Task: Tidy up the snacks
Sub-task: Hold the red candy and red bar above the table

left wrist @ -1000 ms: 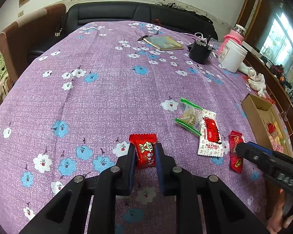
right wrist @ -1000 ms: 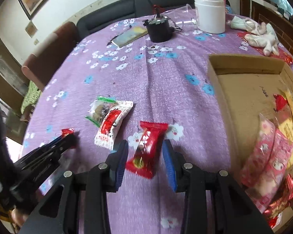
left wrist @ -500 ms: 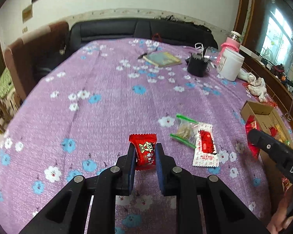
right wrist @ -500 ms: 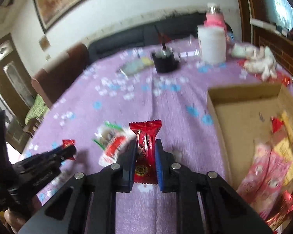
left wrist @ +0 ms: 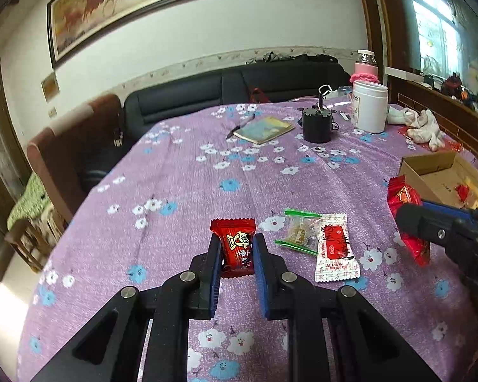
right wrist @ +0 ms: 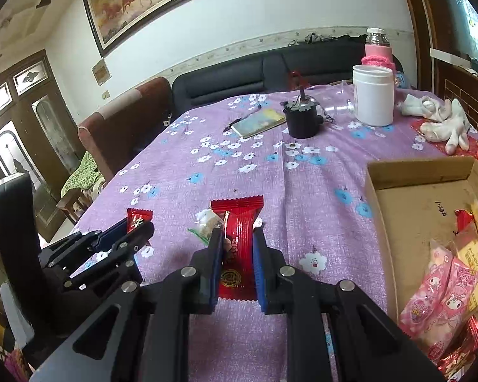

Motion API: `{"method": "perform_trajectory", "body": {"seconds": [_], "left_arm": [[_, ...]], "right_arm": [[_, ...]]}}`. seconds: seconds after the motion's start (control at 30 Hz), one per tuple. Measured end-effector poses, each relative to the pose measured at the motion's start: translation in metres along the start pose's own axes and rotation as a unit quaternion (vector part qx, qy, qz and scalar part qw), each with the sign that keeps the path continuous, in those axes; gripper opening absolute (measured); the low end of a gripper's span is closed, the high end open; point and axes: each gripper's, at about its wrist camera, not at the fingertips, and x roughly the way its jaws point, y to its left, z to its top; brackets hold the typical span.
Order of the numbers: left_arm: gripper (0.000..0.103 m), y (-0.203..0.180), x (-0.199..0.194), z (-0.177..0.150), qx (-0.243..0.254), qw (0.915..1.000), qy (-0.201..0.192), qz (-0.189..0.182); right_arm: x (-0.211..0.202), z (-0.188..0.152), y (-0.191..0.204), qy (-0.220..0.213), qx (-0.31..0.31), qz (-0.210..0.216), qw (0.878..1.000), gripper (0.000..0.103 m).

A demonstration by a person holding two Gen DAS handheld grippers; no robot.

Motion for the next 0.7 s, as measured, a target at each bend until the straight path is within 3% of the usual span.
{"method": "perform_trajectory", "body": {"seconds": [0.47, 0.57, 0.7], "left_arm": [[0.019, -0.002, 0.002, 0.000, 0.002, 1.0000, 0.002, 0.002], [0.019, 0.003, 0.001, 0.001, -0.011, 0.9998, 0.006, -0.017], [0.019, 0.030, 0.003, 0.005, -0.067, 0.9945, 0.028, -0.075]], "right_arm": [[0.005, 0.000, -0.008, 0.008, 0.015, 0.000, 1.000, 0.017], [0.005, 0.000, -0.011, 0.010, 0.022, 0.003, 1.000, 0.017], [0.004, 0.000, -0.014, 0.010, 0.029, -0.001, 1.000, 0.017]]}}
